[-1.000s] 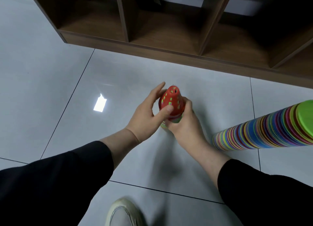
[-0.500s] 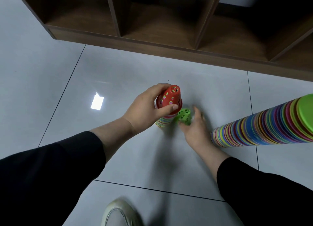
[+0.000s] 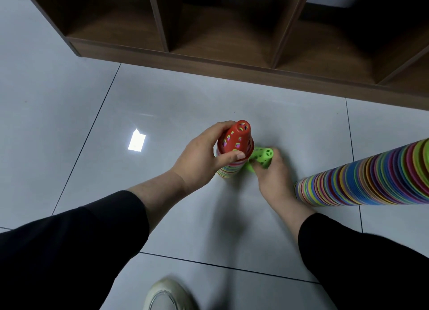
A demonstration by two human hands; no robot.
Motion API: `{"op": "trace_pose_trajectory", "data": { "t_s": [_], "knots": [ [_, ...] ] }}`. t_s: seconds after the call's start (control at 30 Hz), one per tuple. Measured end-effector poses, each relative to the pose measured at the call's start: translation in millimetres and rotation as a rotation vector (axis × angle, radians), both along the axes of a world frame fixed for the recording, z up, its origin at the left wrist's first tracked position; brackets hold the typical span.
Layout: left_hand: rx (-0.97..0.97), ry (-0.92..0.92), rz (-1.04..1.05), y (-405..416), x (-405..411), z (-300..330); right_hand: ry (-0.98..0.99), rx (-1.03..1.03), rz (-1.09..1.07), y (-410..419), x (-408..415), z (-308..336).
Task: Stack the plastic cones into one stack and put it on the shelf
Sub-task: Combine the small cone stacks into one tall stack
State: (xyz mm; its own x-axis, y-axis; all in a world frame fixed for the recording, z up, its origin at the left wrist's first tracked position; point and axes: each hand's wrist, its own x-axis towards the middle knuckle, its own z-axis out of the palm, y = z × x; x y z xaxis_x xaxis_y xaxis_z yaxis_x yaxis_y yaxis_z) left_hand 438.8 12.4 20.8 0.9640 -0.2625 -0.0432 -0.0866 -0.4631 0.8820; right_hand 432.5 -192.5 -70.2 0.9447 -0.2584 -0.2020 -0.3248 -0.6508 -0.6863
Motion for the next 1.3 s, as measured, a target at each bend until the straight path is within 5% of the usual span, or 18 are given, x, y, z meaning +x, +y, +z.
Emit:
{"op": "trace_pose_trajectory", "data": {
  "t_s": [0.13,0.27,0.43,0.53,0.67,0.87,1.3],
  "knots": [
    [-0.031,0.041,-0.01,3,-3,-4,-0.37,0.369,-0.234,21,-5,84],
    [-0.038,0.071,0.087,10,-15,-10,-0.552,0.419,-0.097,28,-7,160],
    [-0.143,0.066,0.109,8,-23,-10,-0.419,0.173,0.213,41,-2,174],
    [-0.242,0.203,0.403,8,-31,-24,-0.236,-0.031,0.344,45,1,147],
    [-0.172,0.553,0.513,19,-36,-43,-0.12,0.098,0.311,37,3,124],
    [-0.427,0.922,0.55,1,-28,-44,-0.113,0.426,0.128,18,6,110],
    [-0.628,1.003,0.668,-30,-3,-39,-0.134,0.539,-0.068,20,3,105]
  ]
}}
